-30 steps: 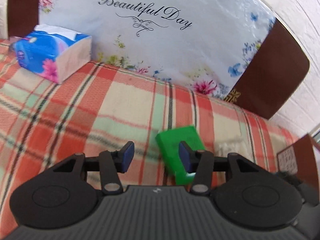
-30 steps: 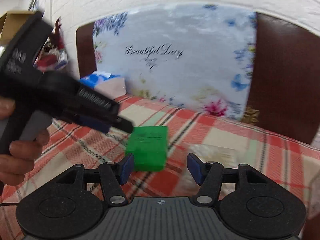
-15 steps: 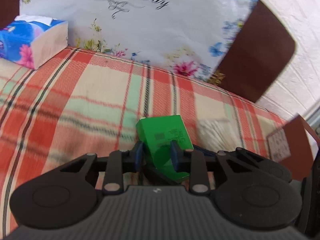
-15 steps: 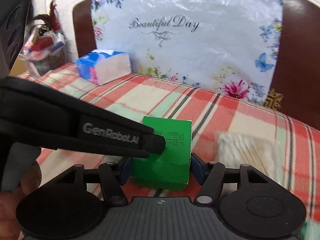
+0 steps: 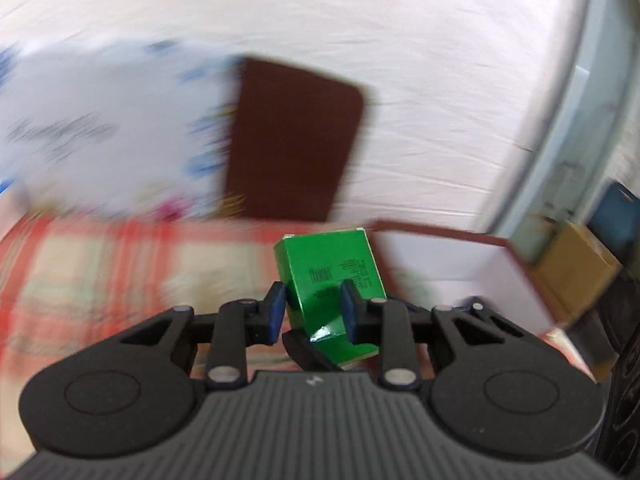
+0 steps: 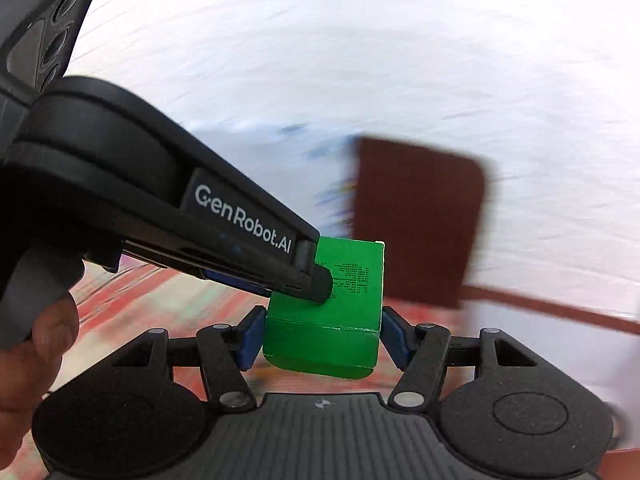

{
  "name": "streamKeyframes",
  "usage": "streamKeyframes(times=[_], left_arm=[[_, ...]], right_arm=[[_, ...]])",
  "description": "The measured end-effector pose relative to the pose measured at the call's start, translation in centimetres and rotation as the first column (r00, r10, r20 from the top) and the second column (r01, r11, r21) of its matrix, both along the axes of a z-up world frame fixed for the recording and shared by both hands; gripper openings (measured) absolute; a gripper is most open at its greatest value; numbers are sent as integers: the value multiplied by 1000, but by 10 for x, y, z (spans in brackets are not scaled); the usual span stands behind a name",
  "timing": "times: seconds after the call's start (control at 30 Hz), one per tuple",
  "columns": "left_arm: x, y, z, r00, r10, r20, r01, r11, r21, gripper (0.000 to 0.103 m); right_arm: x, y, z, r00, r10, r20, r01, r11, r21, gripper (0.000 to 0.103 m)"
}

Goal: Organize objects
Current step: 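Carry the green block into the brown box and open the right gripper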

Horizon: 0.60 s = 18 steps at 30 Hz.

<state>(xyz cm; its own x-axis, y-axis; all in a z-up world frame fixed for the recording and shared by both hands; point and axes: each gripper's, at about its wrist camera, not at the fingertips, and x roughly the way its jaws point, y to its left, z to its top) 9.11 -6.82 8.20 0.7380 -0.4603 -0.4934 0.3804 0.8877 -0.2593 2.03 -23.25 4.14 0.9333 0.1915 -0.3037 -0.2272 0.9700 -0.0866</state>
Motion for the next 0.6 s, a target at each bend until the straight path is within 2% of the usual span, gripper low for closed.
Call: streamKeyframes(times=[0.07, 0.13, 0.27, 0.43, 0.6], left_arm=[[3, -43, 5, 996, -82, 28, 82, 997, 14, 32], [9, -87, 1, 988, -149, 32, 147, 988, 37, 32], [30, -158, -19, 972, -236, -19, 237, 970, 59, 32], [55, -216, -40, 963, -264, -60, 269, 957, 111, 30], [78, -240, -48, 964, -261, -56, 267, 951, 156, 31]], right_arm=[[-1, -39, 3, 996, -84, 22, 84, 996, 13, 61], [3, -76, -1, 988, -153, 7, 153, 988, 27, 61], [19, -138, -18, 968, -245, -57, 248, 968, 41, 61], [48, -181, -38, 950, -291, -115, 299, 953, 55, 62], [78, -198, -48, 942, -308, -132, 318, 946, 65, 64]])
